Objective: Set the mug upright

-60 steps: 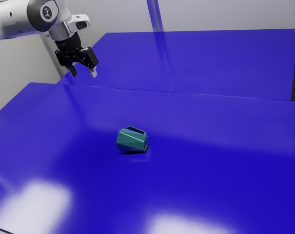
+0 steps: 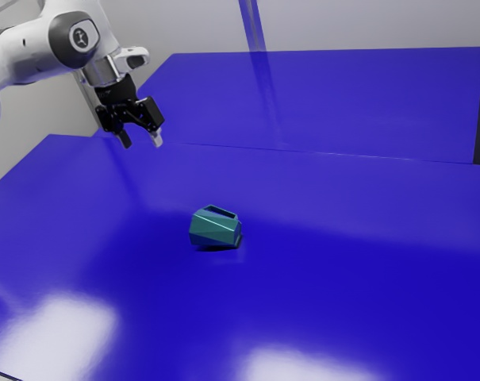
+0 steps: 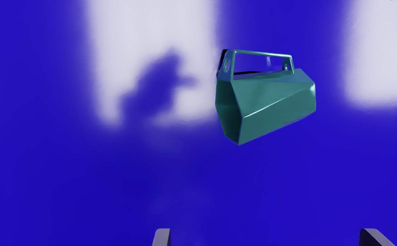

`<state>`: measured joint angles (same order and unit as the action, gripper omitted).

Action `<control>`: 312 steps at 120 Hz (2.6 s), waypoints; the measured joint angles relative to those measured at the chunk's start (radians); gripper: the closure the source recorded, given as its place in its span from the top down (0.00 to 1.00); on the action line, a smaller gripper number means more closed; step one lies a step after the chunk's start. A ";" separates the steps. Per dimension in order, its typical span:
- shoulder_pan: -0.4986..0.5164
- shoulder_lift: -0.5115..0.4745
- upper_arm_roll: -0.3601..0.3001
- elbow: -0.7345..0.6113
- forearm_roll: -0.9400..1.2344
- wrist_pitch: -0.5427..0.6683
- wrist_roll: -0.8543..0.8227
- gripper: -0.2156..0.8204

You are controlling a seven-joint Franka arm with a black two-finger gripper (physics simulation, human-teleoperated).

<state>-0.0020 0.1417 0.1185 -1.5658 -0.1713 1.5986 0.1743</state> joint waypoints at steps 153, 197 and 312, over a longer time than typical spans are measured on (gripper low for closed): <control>0.045 0.206 0.021 -0.389 -0.751 0.337 0.440 0.46; 0.045 0.197 0.017 -0.386 -0.791 0.302 0.512 0.12; 0.032 -0.003 -0.113 -0.303 0.033 0.356 0.295 0.03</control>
<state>0.0300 0.1391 0.0054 -1.8689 -0.1384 1.9547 0.4697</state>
